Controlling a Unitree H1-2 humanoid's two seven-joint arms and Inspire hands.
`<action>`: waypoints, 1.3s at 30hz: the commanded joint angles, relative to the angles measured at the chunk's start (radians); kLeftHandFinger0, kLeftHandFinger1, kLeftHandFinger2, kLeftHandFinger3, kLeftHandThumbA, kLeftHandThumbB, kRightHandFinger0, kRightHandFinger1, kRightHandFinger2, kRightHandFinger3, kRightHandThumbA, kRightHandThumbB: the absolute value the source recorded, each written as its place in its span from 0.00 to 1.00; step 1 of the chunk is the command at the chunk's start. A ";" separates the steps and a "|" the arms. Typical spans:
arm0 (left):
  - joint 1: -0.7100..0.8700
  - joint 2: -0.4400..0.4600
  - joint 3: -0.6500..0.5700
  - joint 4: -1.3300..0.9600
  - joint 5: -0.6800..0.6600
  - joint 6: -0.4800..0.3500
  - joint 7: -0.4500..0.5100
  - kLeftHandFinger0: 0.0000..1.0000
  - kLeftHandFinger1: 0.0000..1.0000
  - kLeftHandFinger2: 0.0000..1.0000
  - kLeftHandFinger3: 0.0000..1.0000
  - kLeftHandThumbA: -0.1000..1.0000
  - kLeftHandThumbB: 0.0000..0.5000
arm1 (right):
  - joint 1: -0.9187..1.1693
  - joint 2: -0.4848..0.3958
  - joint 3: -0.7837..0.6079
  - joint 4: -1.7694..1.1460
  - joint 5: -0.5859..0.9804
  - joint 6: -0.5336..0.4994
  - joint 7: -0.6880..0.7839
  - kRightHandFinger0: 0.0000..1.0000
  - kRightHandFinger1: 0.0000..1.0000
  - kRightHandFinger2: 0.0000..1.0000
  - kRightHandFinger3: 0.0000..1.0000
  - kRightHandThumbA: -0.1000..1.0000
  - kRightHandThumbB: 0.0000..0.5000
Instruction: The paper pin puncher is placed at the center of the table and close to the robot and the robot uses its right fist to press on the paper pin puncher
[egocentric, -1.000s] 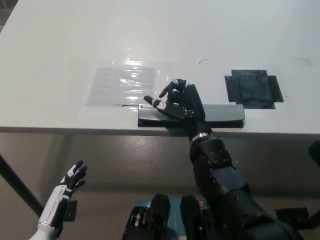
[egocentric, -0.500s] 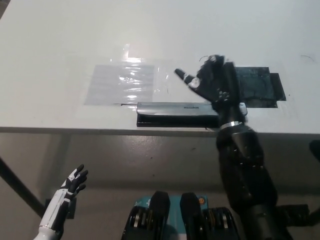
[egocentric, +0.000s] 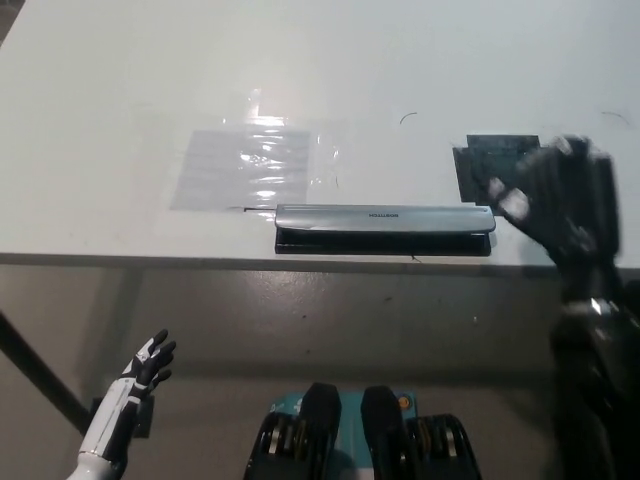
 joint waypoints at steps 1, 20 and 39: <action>-0.037 0.028 0.006 -0.054 -0.013 -0.030 -0.024 1.00 1.00 1.00 1.00 1.00 0.41 | 0.351 -0.159 0.025 -0.639 0.184 0.143 0.081 0.00 0.00 0.00 0.00 1.00 0.46; -0.050 0.028 0.002 -0.038 -0.003 -0.031 -0.024 1.00 1.00 1.00 1.00 1.00 0.46 | 0.520 -0.023 0.105 -0.007 -0.135 -0.112 0.043 1.00 1.00 1.00 1.00 1.00 0.67; -0.061 0.032 0.007 -0.040 -0.007 -0.025 -0.027 1.00 1.00 1.00 1.00 1.00 0.42 | 0.452 -0.009 0.076 0.081 -0.227 -0.194 -0.015 1.00 1.00 1.00 1.00 1.00 0.63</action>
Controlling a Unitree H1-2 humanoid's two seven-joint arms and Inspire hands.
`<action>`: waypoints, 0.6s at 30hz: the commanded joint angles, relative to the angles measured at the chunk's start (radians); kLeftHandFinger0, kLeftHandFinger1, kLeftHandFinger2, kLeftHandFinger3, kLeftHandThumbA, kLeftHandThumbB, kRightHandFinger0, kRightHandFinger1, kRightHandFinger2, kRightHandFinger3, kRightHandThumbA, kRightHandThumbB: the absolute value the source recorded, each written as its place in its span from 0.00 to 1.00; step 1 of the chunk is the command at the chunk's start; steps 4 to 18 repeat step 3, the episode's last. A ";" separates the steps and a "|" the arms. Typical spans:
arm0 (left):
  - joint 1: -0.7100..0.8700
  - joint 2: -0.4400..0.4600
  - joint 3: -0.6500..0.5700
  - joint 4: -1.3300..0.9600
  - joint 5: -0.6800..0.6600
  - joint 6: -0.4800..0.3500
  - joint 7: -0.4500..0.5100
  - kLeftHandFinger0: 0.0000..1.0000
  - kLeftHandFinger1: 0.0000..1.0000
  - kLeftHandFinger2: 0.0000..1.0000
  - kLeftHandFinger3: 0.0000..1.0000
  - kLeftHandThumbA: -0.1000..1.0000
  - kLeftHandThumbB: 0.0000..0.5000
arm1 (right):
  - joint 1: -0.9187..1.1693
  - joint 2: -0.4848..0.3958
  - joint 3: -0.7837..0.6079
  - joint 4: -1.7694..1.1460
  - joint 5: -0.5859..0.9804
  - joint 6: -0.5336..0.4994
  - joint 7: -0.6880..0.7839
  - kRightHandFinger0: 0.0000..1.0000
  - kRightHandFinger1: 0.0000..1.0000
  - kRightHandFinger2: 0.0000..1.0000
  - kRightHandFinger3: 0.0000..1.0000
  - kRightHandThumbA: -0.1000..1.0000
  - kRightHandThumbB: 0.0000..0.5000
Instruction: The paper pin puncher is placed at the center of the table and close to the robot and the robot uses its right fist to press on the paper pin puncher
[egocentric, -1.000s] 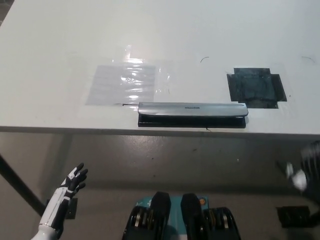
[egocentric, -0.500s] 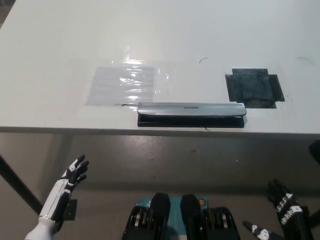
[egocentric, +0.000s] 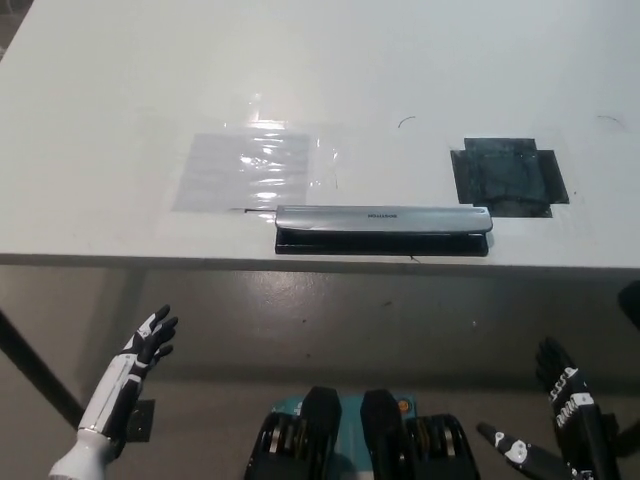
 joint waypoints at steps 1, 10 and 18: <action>-0.016 0.020 0.005 -0.028 -0.006 -0.027 -0.014 1.00 1.00 1.00 1.00 1.00 0.41 | -0.019 0.002 -0.011 0.001 -0.016 -0.078 -0.008 1.00 1.00 1.00 1.00 1.00 0.63; -0.017 0.019 0.005 -0.028 -0.011 -0.025 -0.016 1.00 1.00 1.00 1.00 1.00 0.41 | -0.022 -0.002 -0.008 0.005 -0.006 -0.080 0.002 1.00 1.00 1.00 1.00 1.00 0.64; -0.017 0.019 0.005 -0.028 -0.011 -0.025 -0.016 1.00 1.00 1.00 1.00 1.00 0.41 | -0.022 -0.002 -0.008 0.005 -0.006 -0.080 0.002 1.00 1.00 1.00 1.00 1.00 0.64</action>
